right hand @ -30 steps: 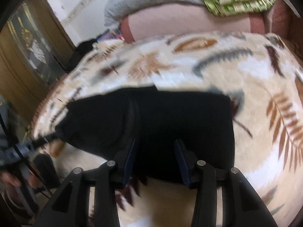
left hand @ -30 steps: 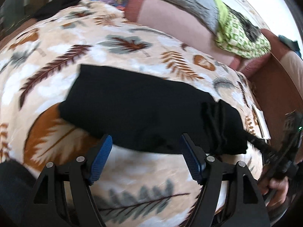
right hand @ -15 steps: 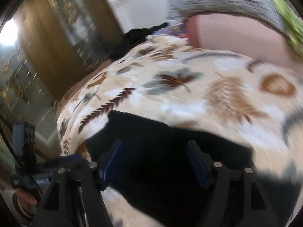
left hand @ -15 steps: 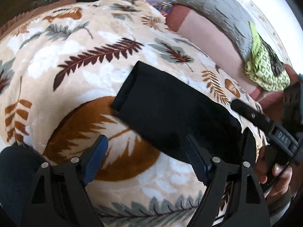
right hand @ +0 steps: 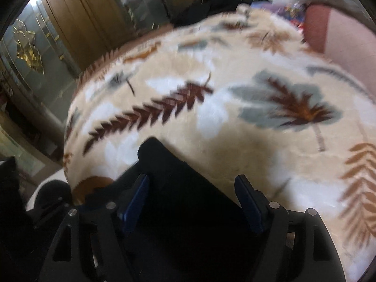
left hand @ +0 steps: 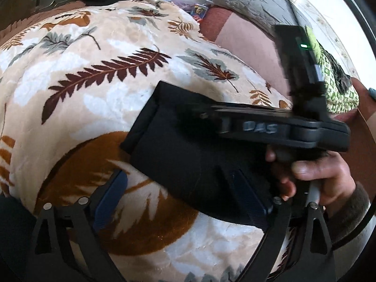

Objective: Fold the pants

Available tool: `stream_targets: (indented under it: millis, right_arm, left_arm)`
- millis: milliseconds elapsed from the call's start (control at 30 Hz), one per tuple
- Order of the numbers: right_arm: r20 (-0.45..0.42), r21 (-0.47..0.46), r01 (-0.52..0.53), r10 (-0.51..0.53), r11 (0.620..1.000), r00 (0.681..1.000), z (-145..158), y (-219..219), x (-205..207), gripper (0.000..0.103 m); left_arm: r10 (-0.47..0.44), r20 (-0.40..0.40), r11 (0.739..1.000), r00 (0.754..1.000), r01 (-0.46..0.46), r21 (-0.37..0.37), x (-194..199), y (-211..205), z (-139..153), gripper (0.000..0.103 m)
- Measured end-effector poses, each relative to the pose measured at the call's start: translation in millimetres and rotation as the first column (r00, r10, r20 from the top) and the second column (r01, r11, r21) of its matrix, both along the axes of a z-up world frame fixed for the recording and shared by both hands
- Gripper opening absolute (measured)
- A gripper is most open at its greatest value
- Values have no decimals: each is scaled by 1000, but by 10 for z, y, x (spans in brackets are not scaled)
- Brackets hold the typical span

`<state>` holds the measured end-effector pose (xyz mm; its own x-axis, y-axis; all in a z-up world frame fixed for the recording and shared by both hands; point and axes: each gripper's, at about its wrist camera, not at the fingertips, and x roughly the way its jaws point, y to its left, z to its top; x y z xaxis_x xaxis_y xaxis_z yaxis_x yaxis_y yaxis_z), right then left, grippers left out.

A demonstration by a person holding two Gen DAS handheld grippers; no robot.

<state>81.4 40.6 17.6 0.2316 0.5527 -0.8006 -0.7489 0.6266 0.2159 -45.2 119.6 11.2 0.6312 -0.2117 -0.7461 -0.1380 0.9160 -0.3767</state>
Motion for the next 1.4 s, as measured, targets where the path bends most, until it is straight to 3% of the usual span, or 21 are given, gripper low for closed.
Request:
stream_targets:
  millis: [67,100,133,167,233,267,300,433,533,600,700,800,900,1000,1033,1100,1167,1200,1267,1333,1400]
  right_arm:
    - [27,12,0,0,1000,1000,-6,28,-28,67]
    - [14,26,-5,5,1000,1000,0,39,-28,46]
    - [4,41,-3,3,999,1000,16,45,-33,36]
    - [6,46,3,-3,999,1000,30,49,-38,33]
    - [13,62,15,-15,998,1000,74,25,-70,22]
    - [13,73,24,-25,997,1000,102,1,-83,20]
    - [11,89,38,-39,995,999,134,-38,-96,17]
    - [23,186,96,-102,978,995,444,-302,-193,13]
    - [62,274,128,-150,953,987,797,-657,-321,12]
    - [88,338,153,-193,929,977,1040,-1011,-423,12]
    - [96,421,216,-280,881,955,1282,-1678,-604,12]
    - [95,448,311,-391,838,916,1288,-2337,-823,11]
    - [15,444,456,-515,771,857,998,-2951,-981,9]
    - [-68,372,618,-644,693,762,564,-3415,-1053,0]
    - [-100,339,674,-687,657,720,413,-3560,-1059,0]
    - [-141,309,721,-720,620,680,276,-3712,-1086,5]
    - [-151,336,722,-722,605,675,292,-3792,-1191,5]
    - [-150,363,708,-712,606,686,348,-3798,-1260,7]
    - [-153,400,688,-696,606,702,444,-3760,-1373,23]
    - [-179,431,684,-686,589,705,485,-3733,-1454,67]
    - [-222,455,687,-675,567,704,457,-3677,-1468,70]
  left_arm:
    - [-8,8,1000,1000,8,-3,20,-11,-3,100]
    - [-4,14,1000,1000,4,-4,28,-13,-3,100]
    - [-1,25,1000,1000,1,-4,34,-9,-1,100]
    - [0,30,1000,1000,0,-7,41,-1,0,100]
    - [9,57,1000,998,-8,-22,38,27,27,84]
    - [-3,59,1000,998,4,-25,53,33,39,53]
    - [-18,47,1000,999,19,-23,78,26,41,34]
    - [-52,85,999,995,53,-7,44,-27,265,23]
    - [-124,206,992,971,120,35,-63,-238,701,20]
    - [-194,276,981,941,186,54,-133,-458,964,20]
    - [-330,347,944,878,318,93,-215,-921,1225,20]
    - [-469,351,880,810,462,110,-227,-1489,1203,20]
    - [-560,274,823,782,564,71,-124,-1943,897,18]
    - [-621,155,781,768,623,45,-51,-2243,536,18]
    - [-639,125,768,759,639,50,-71,-2296,462,18]
    - [-660,101,751,744,658,61,-125,-2314,444,21]
    - [-664,121,746,738,664,48,-160,-2181,589,30]
    - [-663,134,746,737,664,44,-170,-2123,669,44]
    - [-647,166,760,744,647,61,-219,-1984,794,61]
    - [-636,181,771,750,628,102,-212,-1873,877,61]
    - [-625,174,781,761,607,148,-192,-1797,870,61]
